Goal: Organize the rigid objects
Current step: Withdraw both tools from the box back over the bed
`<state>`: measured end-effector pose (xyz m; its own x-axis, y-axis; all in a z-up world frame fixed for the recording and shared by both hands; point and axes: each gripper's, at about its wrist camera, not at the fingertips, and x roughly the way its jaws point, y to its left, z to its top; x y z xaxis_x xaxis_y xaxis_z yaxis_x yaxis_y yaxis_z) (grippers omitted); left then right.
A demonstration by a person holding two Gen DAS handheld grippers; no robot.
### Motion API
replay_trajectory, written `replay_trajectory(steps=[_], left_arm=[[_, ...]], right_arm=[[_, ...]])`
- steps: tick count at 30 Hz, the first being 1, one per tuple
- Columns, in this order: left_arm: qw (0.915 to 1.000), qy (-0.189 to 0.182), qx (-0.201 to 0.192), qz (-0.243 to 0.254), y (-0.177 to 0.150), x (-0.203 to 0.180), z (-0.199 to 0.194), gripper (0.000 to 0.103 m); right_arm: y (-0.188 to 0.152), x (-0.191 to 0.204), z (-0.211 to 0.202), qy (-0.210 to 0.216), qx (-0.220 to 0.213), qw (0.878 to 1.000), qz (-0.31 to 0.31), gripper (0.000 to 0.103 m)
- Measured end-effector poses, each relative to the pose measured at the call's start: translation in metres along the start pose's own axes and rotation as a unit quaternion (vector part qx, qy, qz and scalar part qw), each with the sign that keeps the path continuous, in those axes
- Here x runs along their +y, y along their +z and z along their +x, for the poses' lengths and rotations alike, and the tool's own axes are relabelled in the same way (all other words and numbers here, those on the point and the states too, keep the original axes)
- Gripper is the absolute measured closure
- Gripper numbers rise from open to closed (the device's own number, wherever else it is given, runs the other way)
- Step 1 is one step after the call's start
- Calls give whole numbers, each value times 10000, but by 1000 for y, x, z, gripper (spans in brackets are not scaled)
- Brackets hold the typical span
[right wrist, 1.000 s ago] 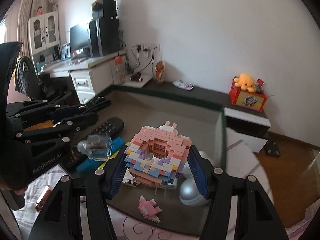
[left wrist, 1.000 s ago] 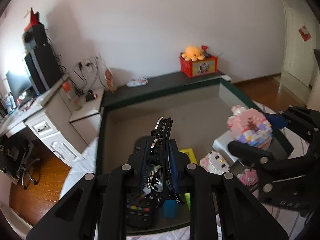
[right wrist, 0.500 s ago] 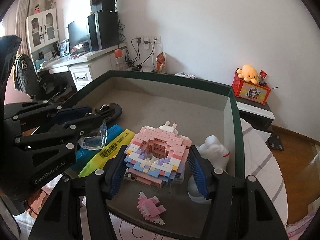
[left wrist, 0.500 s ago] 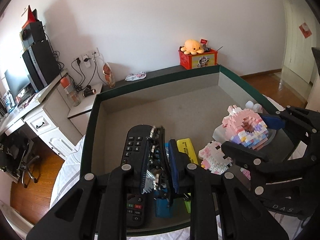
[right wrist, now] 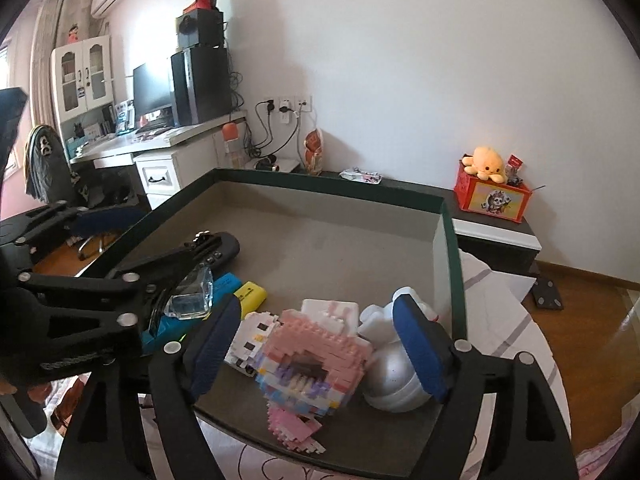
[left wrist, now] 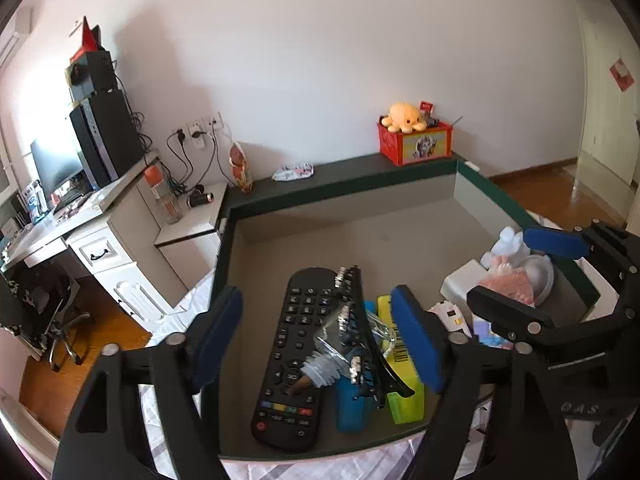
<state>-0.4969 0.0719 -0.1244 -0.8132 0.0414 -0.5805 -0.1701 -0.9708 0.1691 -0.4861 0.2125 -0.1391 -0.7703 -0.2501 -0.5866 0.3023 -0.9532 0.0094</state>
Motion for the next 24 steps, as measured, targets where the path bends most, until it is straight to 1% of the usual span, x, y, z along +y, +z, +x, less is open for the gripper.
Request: replay_trajectory(steps=[1,3,5,7,8,9,13,16,18,21,24], left_arm=[[10000,23,-48,-12,0,1,-3,16],[9998,142,-134,-73,0,6,-12,6],[9994,246,-198,-112,-3,9,-25,2],[9990,317,-302,-95,-6,10,-41,0],[9988,332,-361,-71,-7,11,-50,0],[9983,357,-444,-70,-10,12,-63,0],[9968,414,-663,-167,-18,16,-105,0],[9946,430,-877,-358,-23,22,-143,0],[9924,446,-1042,-481,-28,26,-168,0],[9895,451,-1260,-543,-36,27,-206,0],[9864,486,-1445,-623,-47,28,-240,0]], right_arm=[[0,-1,-1,-47,-31,10000,8,21],[2,-2,-7,-106,-102,9999,24,19],[5,1,-19,-220,-228,9995,2,17],[5,4,-32,-327,-334,9989,-42,11],[4,6,-39,-346,-388,9986,-42,3],[3,8,-49,-364,-451,9983,-26,0],[2,14,-87,-356,-664,9971,41,0],[0,21,-121,-431,-862,9953,35,0],[-2,25,-142,-471,-1004,9938,53,0],[-8,36,-183,-558,-1229,9908,84,0],[-15,43,-213,-613,-1413,9880,120,0]])
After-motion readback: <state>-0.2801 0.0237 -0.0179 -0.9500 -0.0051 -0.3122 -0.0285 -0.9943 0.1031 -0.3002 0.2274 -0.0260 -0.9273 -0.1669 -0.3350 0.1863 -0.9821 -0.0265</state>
